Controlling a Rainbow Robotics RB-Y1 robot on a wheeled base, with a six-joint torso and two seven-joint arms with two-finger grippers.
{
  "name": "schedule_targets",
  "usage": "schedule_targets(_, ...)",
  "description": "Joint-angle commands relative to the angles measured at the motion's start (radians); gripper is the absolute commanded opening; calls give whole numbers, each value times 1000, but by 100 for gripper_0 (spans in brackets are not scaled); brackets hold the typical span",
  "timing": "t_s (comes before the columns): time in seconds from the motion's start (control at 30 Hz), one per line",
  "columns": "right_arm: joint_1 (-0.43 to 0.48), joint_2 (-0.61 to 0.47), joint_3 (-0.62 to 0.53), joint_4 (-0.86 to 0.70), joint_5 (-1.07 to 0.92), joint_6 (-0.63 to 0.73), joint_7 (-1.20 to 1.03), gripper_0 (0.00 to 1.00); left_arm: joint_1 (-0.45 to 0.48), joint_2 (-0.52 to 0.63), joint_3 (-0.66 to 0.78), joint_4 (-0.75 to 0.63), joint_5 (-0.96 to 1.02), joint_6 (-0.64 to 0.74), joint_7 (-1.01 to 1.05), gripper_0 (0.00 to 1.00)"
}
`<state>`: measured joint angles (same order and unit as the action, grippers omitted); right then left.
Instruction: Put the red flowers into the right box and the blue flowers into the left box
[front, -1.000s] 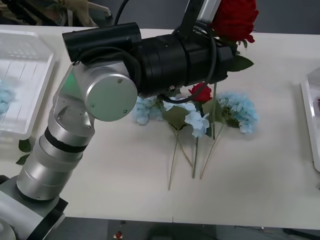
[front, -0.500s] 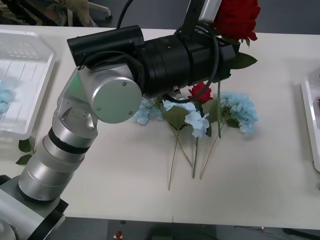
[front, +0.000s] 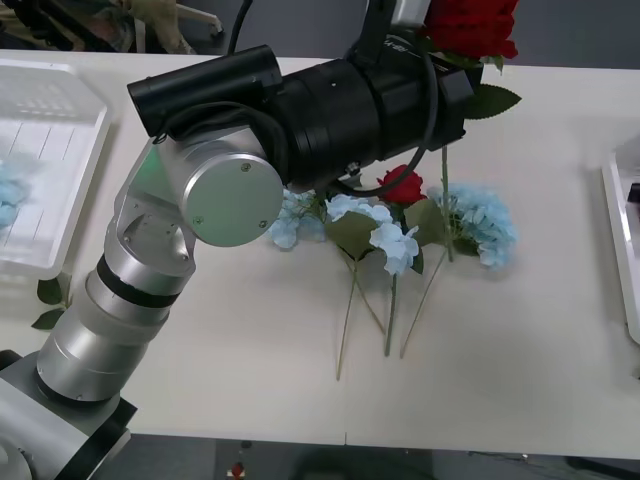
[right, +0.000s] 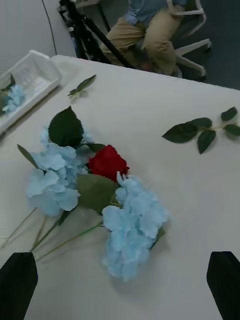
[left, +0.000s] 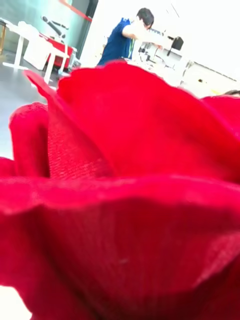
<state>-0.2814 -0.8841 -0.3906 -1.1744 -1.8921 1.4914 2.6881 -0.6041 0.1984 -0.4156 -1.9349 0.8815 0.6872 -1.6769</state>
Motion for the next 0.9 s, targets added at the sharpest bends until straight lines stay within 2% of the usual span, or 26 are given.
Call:
schedule_targets(0.03, 50, 17, 53, -31, -116, 10, 17, 100, -40, 3, 8, -18, 2, -14, -27, 0)
schedule_targets(0.23, 56, 105, 93, -31, -190, 18, 17, 100, -40, 4, 9, -18, -1, -20, -27, 0)
schedule_targets(0.43, 22, 223, 96, -34, -186, 61, 17, 100, -40, 4, 8, -16, -3, -26, -24, 0)
schedule_targets(0.9, -84, 330, 180, -45, -183, 132, 17, 100, -40, 4, 8, -16, -3, -26, -24, 0)
